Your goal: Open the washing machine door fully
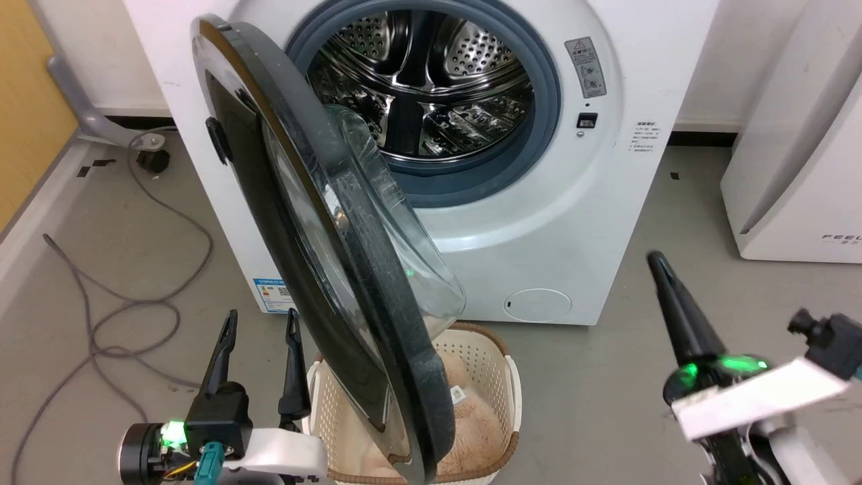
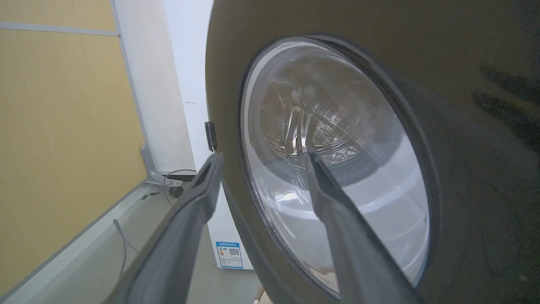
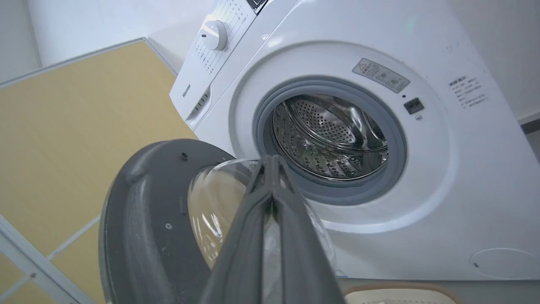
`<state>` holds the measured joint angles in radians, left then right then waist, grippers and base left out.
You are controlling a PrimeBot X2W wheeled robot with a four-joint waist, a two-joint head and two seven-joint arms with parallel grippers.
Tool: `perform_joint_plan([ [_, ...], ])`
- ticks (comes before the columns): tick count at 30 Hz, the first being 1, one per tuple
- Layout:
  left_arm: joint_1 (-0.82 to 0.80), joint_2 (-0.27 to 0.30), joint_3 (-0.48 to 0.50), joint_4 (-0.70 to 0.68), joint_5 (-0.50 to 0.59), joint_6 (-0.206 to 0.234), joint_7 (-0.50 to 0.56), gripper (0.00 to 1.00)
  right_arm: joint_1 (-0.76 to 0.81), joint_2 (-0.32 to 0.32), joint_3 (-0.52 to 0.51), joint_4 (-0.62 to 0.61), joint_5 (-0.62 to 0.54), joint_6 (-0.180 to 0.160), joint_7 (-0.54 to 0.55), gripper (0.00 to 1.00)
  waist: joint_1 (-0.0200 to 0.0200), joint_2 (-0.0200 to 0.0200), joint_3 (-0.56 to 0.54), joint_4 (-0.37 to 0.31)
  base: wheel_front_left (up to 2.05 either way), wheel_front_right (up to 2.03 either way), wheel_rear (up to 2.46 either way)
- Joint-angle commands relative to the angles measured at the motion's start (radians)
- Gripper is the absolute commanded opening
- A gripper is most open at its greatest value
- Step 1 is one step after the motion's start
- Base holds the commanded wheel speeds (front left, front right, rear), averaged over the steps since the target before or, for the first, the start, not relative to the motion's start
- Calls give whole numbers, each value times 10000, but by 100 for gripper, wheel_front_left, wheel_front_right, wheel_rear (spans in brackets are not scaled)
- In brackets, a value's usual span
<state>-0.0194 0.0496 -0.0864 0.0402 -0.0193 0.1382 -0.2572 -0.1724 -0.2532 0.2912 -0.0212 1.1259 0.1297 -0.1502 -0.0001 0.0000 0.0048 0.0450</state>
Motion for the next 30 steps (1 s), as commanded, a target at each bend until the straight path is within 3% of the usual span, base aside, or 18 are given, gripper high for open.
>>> perform_joint_plan([
  [1,159,26,23,4,58,34,-46,100,60,-463,276,234,-1205,10,-593,0,1,0,-14,-43,0,0,0],
  [5,197,26,71,-15,60,56,-46,100,176,-467,47,617,-2857,10,-1085,0,1,0,-23,-139,0,0,0],
  [10,243,26,110,-60,53,72,-46,100,612,209,-1183,236,-5269,10,-1110,0,1,0,-7,-234,0,0,0],
  [16,207,24,121,-75,42,50,-46,100,1275,663,-1634,-284,-8010,10,-1113,0,1,0,45,-244,0,0,0],
  [26,205,22,166,-71,47,76,-46,100,2324,1474,-1930,-274,-9825,10,-1114,0,1,0,29,-222,0,0,0],
  [27,210,22,170,-63,50,73,-46,100,2394,1567,-2028,-265,-9977,10,-1114,43,1,0,22,-221,0,0,0],
  [28,213,23,176,-55,53,70,-46,100,2460,1651,-2102,-244,-10104,10,-1114,100,1,0,12,-224,0,0,0],
  [30,213,23,190,-44,55,65,-46,100,2569,1791,-2244,-276,-10316,10,-1114,100,1,0,-6,-217,0,0,0],
])
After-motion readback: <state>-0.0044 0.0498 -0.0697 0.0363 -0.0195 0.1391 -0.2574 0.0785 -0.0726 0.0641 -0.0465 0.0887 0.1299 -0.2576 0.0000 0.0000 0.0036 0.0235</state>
